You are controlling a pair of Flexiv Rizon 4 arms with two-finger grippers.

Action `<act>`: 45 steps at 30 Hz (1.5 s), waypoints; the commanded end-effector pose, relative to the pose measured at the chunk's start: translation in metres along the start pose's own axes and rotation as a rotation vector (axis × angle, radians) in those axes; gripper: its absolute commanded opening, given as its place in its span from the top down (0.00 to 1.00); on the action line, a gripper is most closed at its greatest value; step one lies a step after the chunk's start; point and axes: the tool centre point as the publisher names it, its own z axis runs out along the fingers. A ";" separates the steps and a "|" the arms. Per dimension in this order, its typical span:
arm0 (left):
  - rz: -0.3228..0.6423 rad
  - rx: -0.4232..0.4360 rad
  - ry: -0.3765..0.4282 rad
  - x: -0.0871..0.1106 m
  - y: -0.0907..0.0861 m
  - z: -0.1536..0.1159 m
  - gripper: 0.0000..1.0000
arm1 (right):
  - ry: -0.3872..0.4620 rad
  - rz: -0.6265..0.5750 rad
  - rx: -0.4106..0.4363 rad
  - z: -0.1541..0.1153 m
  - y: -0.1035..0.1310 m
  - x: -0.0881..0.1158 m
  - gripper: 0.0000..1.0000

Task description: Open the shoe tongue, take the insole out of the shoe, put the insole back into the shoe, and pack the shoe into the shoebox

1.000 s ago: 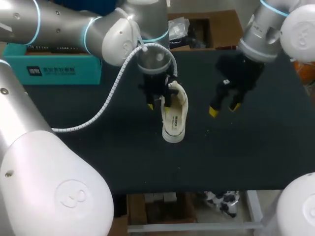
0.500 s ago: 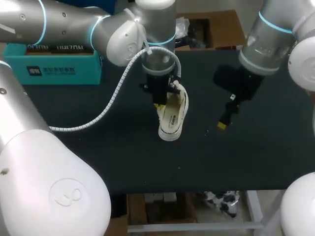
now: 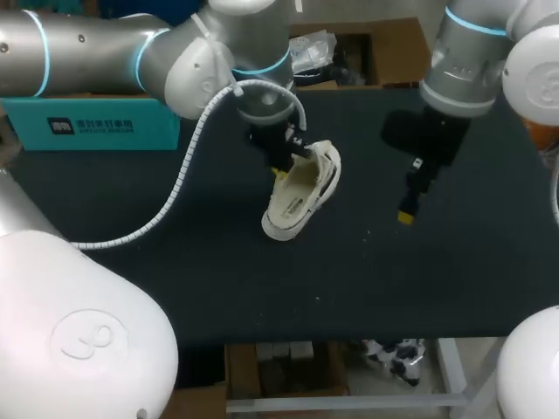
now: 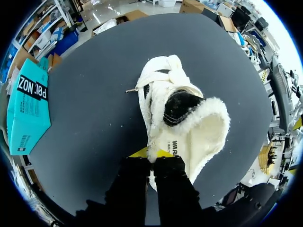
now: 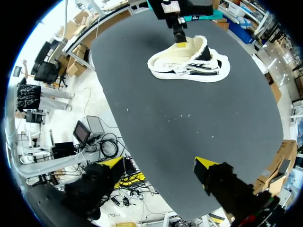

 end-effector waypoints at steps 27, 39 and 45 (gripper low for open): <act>1.205 0.282 -0.129 -0.207 -0.125 -0.259 1.00 | 0.008 0.001 0.040 -0.002 0.004 -0.002 0.00; 1.279 0.263 -0.188 -0.355 -0.090 -0.245 1.00 | 0.008 0.001 0.040 -0.002 0.004 -0.002 0.00; 1.289 0.259 -0.175 -0.413 -0.061 -0.225 1.00 | 0.008 0.001 0.040 -0.002 0.004 -0.002 0.00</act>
